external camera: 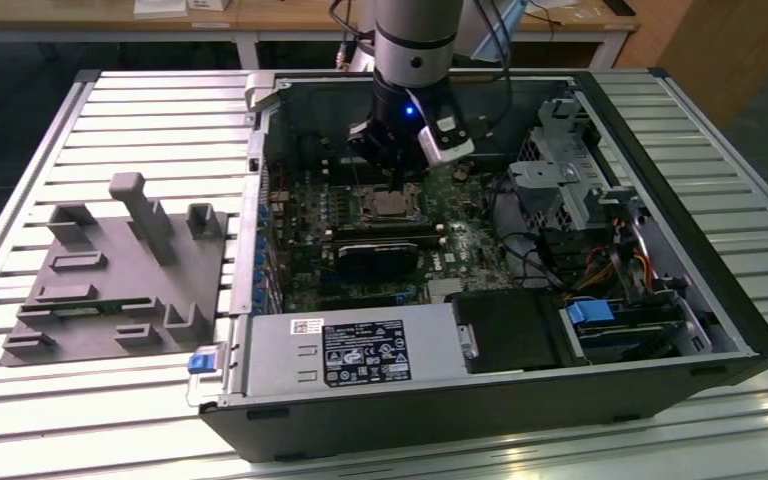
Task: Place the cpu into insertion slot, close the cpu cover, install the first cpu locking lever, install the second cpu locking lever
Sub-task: 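Close the cpu cover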
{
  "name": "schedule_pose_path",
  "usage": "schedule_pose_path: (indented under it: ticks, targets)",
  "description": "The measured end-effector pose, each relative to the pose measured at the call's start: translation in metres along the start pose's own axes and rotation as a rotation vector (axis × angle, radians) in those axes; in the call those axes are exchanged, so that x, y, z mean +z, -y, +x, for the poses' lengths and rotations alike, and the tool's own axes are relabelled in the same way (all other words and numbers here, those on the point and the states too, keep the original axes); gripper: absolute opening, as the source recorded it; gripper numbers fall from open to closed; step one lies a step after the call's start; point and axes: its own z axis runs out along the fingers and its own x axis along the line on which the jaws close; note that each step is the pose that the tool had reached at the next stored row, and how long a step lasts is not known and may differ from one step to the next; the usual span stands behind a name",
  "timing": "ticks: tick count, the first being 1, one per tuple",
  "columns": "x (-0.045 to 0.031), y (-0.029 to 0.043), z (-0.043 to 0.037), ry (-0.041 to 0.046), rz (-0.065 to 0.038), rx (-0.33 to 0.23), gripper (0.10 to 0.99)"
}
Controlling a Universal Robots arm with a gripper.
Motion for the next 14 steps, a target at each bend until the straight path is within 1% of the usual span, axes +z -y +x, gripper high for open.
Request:
schedule_pose_path:
  ticks: [4, 5, 10, 14]
  targets:
    - [0.0005, 0.0001, 0.0, -0.0059, 0.001, -0.072, 0.102]
    - [0.0005, 0.0001, 0.0, -0.0065, 0.001, -0.08, 0.102]
    - [0.0006, 0.0, 0.0, -0.0066, 0.001, -0.081, 0.102]
    - [0.0012, 0.0003, 0.0017, -0.0064, 0.0, -0.081, 0.102]
